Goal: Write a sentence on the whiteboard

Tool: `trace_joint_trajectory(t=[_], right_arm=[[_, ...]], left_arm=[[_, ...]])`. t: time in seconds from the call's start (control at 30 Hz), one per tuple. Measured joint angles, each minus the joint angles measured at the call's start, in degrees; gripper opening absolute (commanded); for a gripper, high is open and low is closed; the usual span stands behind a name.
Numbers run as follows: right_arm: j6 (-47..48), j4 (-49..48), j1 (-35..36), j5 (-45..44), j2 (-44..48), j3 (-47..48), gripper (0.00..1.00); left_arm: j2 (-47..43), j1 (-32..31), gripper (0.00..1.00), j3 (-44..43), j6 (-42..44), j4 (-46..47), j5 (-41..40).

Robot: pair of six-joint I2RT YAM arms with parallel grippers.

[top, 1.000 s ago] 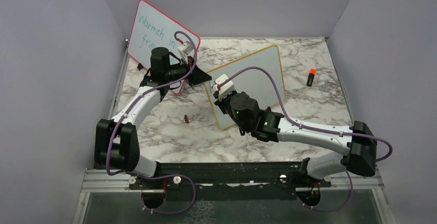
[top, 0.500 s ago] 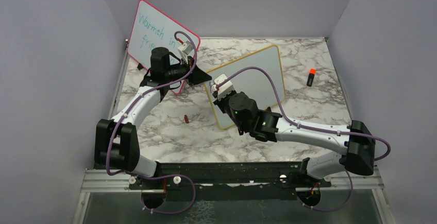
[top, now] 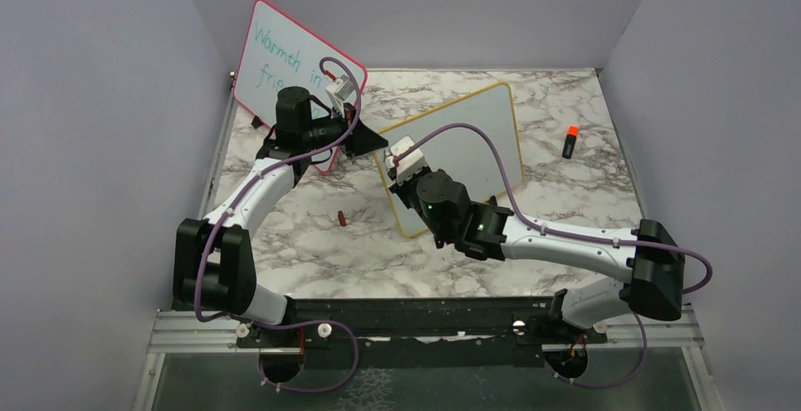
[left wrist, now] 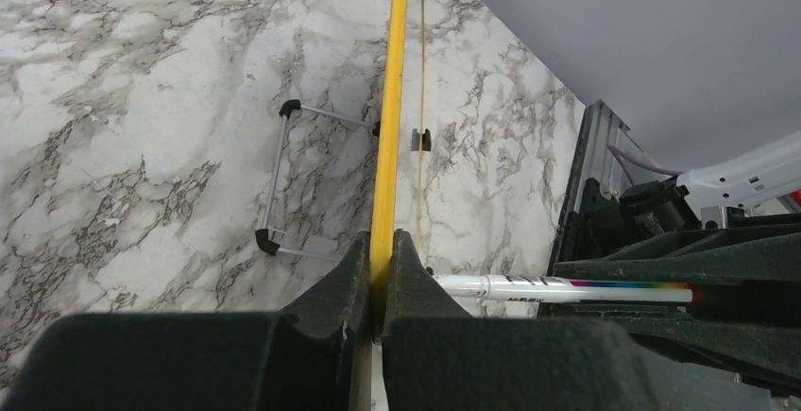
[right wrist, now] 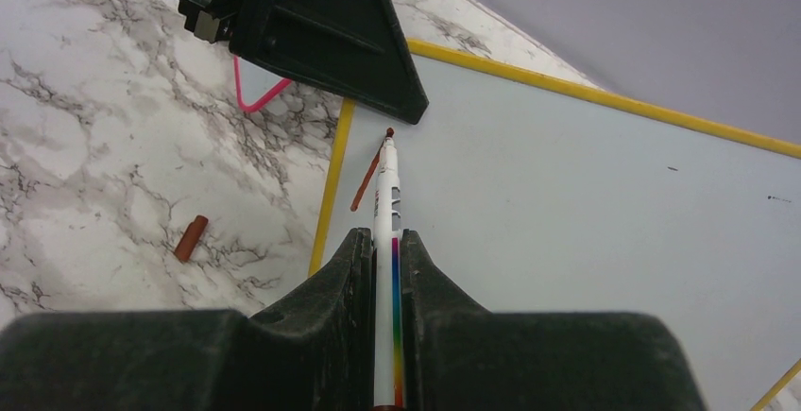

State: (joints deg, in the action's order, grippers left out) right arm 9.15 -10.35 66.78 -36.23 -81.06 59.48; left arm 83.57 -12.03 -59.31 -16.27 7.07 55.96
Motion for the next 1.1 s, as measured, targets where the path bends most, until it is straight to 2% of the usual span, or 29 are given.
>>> trace_joint_trajectory(t=[1.1], right_arm=[[1.14,-1.16,0.02,-3.37,-0.79,0.0,0.01]], left_arm=[[0.0,0.02,0.0,0.0,0.0,-0.02,-0.04]])
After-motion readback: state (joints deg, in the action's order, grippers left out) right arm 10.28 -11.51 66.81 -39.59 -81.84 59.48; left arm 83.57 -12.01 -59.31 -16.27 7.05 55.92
